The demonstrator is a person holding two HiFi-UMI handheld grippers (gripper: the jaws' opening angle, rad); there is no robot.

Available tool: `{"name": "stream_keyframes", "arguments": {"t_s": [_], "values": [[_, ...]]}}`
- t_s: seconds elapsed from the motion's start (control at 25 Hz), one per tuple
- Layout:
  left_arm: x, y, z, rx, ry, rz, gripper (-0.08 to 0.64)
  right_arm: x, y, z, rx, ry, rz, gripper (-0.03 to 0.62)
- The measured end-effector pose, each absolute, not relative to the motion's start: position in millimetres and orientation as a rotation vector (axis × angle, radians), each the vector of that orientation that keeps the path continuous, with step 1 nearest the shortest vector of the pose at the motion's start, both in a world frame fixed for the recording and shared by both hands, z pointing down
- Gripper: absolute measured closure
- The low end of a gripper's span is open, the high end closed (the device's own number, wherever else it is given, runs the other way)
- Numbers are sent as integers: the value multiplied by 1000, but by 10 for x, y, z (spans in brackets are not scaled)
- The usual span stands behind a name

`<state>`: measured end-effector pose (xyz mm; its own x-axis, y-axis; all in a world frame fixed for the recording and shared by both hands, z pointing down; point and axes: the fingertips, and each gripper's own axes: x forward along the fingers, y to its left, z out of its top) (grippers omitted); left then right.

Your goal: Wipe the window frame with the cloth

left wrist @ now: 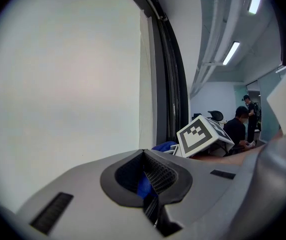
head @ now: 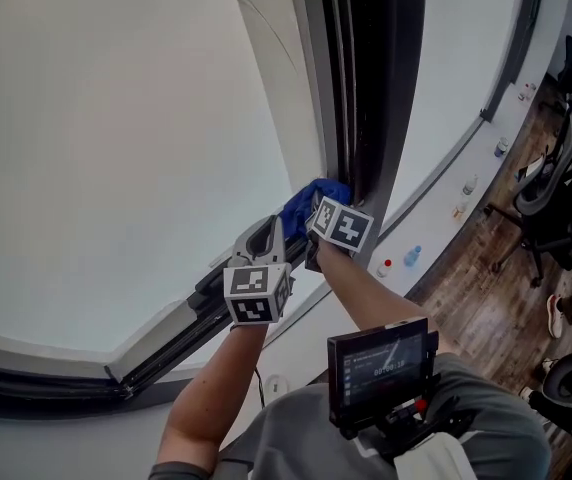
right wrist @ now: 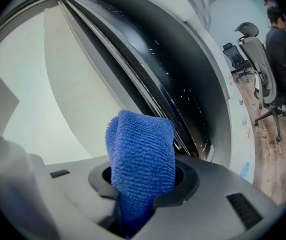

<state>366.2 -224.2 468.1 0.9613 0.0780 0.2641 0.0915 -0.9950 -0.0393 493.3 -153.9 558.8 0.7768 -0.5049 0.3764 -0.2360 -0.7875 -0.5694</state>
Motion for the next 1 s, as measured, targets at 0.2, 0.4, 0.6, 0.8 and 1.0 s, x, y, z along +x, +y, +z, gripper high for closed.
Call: {"name": "stream_keyframes", "arguments": {"t_s": [0.2,0.4,0.6,0.8,1.0], "values": [[3715,-2202,4469,-3059,-146,-368,551,5010,-1523,5351,-2489,566,-670,463],[3774,-2189,4060,-3078,-161,-253,551,5048,-1563,4903,-2507,618,-603,463],[3823,-2115,3673,-3134,-169,-174,551,5083,-1585,4382,-2465,716,-569,463],[3788,-2057,3402,-3121,-195,-107,551,5047,-1605,3959,-2469,761,-495,463],[3747,-2030,3061,-3103,-203,-33,551,4988,-1621,3594,-2457,788,-432,463]]}}
